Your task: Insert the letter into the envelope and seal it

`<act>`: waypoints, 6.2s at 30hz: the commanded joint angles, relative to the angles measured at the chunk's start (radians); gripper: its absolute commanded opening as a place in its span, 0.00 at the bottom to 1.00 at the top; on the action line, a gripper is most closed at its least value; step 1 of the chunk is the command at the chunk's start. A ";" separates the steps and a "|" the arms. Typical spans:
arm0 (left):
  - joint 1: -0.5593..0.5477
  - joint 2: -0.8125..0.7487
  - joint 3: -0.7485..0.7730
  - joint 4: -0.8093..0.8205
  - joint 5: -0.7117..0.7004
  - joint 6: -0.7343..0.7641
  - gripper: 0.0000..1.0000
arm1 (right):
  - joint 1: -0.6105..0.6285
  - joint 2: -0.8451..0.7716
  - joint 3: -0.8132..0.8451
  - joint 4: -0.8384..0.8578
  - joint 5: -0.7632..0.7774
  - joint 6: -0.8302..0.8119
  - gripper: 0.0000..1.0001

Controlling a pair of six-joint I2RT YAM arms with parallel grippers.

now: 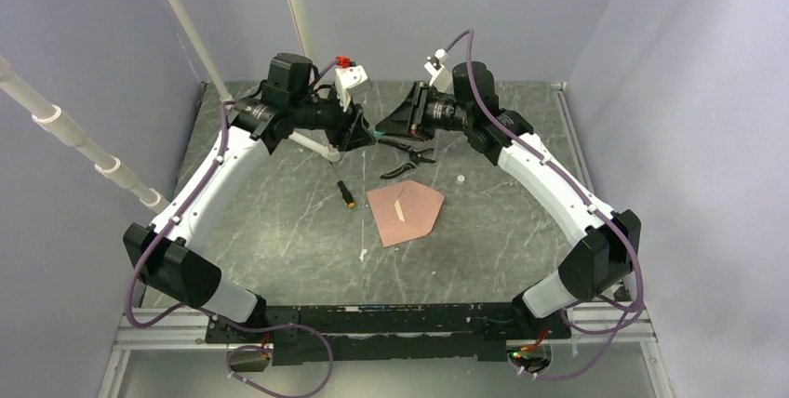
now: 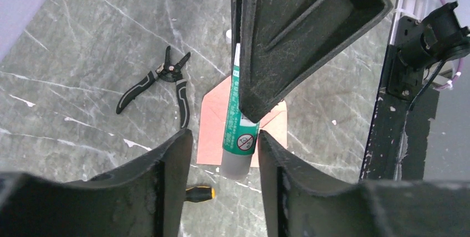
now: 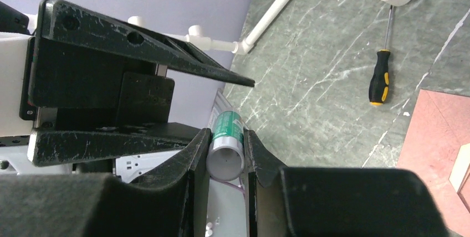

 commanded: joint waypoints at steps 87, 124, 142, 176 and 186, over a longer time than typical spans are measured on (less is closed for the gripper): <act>-0.018 0.273 -0.519 0.603 -0.259 -0.994 0.10 | 0.344 -0.014 -0.521 0.248 0.928 -0.470 0.00; -0.086 0.446 -0.517 0.422 -0.394 -1.038 0.03 | 0.455 0.166 -0.526 0.241 0.916 -0.576 0.00; -0.086 0.464 -0.512 0.413 -0.394 -1.026 0.02 | 0.438 0.197 -0.470 0.149 0.896 -0.541 0.00; -0.071 0.501 -0.490 0.404 -0.365 -1.036 0.02 | 0.428 0.230 -0.460 0.164 0.921 -0.570 0.00; -0.067 0.512 -0.469 0.388 -0.363 -1.029 0.03 | 0.385 0.270 -0.397 0.134 0.984 -0.549 0.00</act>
